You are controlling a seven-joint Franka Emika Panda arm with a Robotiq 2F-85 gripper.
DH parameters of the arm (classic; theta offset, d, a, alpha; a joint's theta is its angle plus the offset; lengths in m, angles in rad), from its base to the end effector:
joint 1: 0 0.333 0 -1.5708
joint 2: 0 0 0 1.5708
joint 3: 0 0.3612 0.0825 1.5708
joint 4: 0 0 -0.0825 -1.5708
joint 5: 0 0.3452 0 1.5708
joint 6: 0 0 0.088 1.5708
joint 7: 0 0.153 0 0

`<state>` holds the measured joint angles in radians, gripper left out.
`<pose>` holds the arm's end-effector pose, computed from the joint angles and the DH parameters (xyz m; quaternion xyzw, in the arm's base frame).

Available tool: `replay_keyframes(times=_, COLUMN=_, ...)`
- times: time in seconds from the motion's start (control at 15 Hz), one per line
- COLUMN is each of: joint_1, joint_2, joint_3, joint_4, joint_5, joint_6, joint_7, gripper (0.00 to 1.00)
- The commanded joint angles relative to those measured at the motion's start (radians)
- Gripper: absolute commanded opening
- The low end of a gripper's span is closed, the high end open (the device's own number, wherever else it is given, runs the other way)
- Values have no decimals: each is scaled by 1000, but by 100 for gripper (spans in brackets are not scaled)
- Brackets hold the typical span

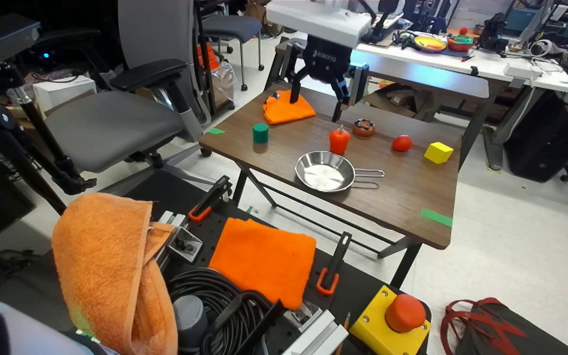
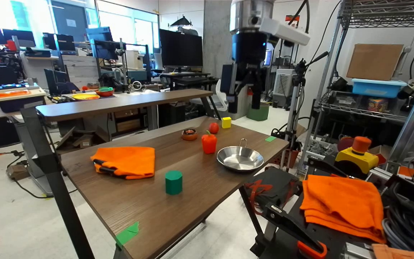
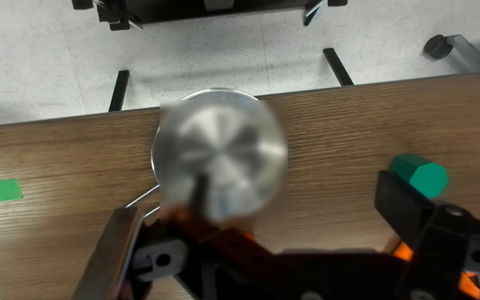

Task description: Pick the pan and put it on the right of the table

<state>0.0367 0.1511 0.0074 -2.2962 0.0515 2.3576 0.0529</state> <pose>0.4936 0.0241 0.3049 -0.9986 0.0234 0.0456 0.0157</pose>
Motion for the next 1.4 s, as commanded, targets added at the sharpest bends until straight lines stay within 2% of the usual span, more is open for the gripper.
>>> replay_keyframes(times=0.0, joint_1=18, joint_2=175, joint_3=4, joint_4=112, joint_5=-35, joint_6=62, joint_7=81, gripper=100)
replay_keyframes(times=0.33, joint_1=73, joint_2=351, joint_3=-25, joint_4=227, joint_5=-102, joint_6=106, joint_7=182, gripper=100)
replay_keyframes(times=0.8, joint_1=143, joint_2=511, joint_3=-86, joint_4=380, joint_5=-164, joint_6=55, joint_7=318, gripper=100)
replay_keyframes(times=0.87, joint_1=145, joint_2=530, joint_3=-86, joint_4=398, joint_5=-160, joint_6=52, joint_7=323, gripper=75)
replay_keyframes(times=0.93, joint_1=152, joint_2=543, joint_3=-94, joint_4=412, joint_5=-161, joint_6=46, joint_7=335, gripper=74)
replay_keyframes(times=1.33, joint_1=158, joint_2=584, joint_3=-98, joint_4=469, joint_5=-143, joint_6=-19, joint_7=368, gripper=28)
